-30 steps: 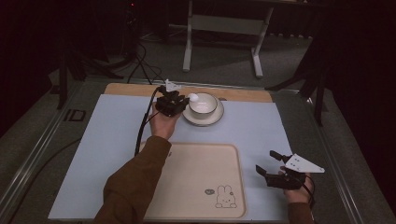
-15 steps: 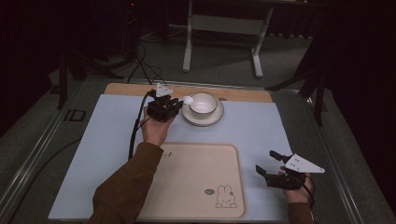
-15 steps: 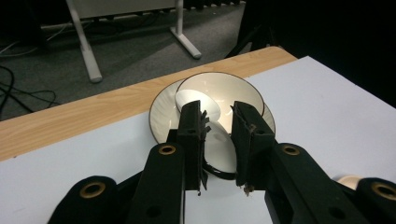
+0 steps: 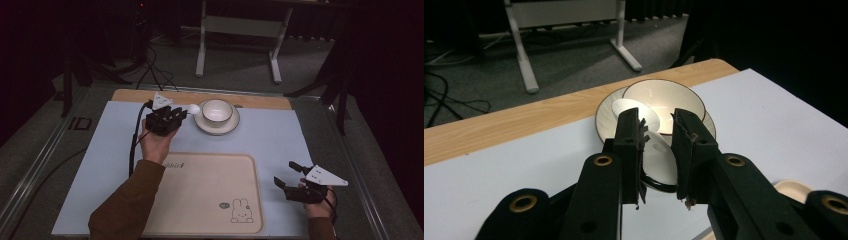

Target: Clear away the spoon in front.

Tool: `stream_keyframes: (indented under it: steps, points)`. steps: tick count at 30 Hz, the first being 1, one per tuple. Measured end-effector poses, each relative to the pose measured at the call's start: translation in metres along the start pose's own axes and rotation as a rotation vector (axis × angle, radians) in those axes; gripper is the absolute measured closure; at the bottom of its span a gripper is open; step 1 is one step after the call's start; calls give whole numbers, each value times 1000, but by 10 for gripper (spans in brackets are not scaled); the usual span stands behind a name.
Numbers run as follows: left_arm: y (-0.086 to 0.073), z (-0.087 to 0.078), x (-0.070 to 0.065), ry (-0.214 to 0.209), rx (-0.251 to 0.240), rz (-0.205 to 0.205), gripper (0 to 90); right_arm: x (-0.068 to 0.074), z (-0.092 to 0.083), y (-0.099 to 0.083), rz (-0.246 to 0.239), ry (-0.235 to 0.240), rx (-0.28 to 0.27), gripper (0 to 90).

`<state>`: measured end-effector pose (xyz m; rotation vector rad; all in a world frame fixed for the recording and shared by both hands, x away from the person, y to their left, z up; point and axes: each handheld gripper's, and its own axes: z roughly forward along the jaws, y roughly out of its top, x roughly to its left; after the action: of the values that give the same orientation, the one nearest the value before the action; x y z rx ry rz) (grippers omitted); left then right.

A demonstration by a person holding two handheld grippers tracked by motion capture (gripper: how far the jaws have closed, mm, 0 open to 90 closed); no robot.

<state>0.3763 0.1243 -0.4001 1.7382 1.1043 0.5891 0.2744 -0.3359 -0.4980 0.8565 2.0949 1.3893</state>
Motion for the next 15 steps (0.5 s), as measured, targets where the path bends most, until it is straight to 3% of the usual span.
stream_keyframes:
  steps: [15]
  points:
    - [-20,-25,7,33,5,-6,743,1,-1,0,-1,-4,-4,176]
